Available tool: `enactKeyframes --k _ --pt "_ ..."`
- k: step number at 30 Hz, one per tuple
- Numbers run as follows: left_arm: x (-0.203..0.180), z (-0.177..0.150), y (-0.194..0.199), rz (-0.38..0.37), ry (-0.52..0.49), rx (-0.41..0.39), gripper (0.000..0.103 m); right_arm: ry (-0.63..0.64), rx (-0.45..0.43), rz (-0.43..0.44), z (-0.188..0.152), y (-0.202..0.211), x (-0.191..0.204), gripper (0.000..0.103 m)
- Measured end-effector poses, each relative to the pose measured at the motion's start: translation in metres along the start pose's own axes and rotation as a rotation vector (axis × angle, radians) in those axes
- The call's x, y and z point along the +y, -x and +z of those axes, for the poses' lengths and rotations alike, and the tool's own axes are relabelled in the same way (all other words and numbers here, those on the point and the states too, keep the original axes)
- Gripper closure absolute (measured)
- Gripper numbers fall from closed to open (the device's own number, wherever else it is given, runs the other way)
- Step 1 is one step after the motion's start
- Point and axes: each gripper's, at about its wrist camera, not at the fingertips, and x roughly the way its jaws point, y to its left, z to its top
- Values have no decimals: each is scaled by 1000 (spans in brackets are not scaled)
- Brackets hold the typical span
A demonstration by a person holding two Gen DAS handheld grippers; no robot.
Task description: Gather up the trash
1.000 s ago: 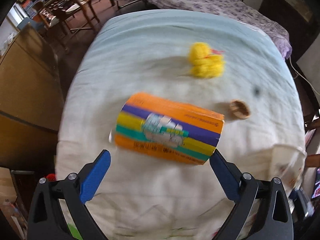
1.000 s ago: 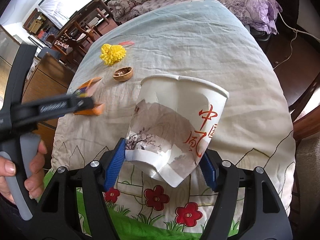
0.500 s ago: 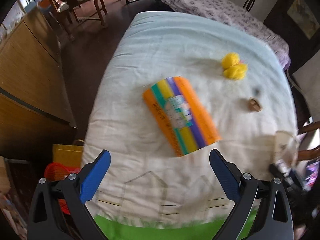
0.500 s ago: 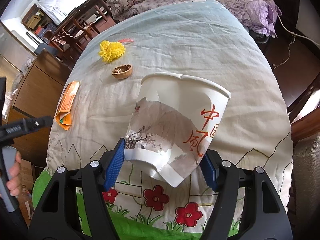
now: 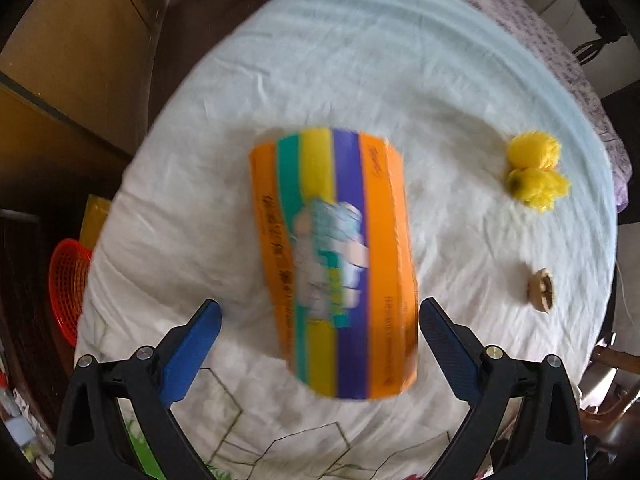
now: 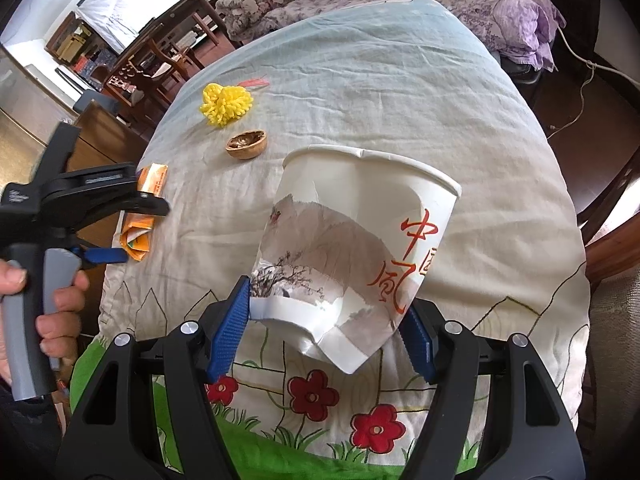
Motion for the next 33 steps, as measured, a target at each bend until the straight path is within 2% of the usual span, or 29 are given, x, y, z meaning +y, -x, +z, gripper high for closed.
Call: enactKeyframes --k 4,8,12,13,16,20,25,29,33 --pt "-2 0 -5 10 -18 -13 7 2 0 4 0 0 -1 35" --pt "2 -1 0 3 -56 -43 17 8 1 -5 0 0 -1 35" --pt "0 -11 10 -15 -132 -74 49 6 0 -8 0 0 0 35" --pt "0 -12 12 -21 -148 -73 53 7 0 -8 0 0 0 35" --pt "4 -19 21 -40 -192 -73 56 8 0 -12 0 0 0 35" --pt "12 -29 37 -41 -232 -119 56 11 0 -17 0 0 1 35" --pt "18 -34 43 -61 -253 -123 56 20 3 -35 0 -1 4 34" --pt "23 -42 35 -70 -264 -113 56 33 4 -38 2 -4 8 24" --pt "23 -39 19 -80 -260 -94 55 46 -9 -73 7 -9 14 23"
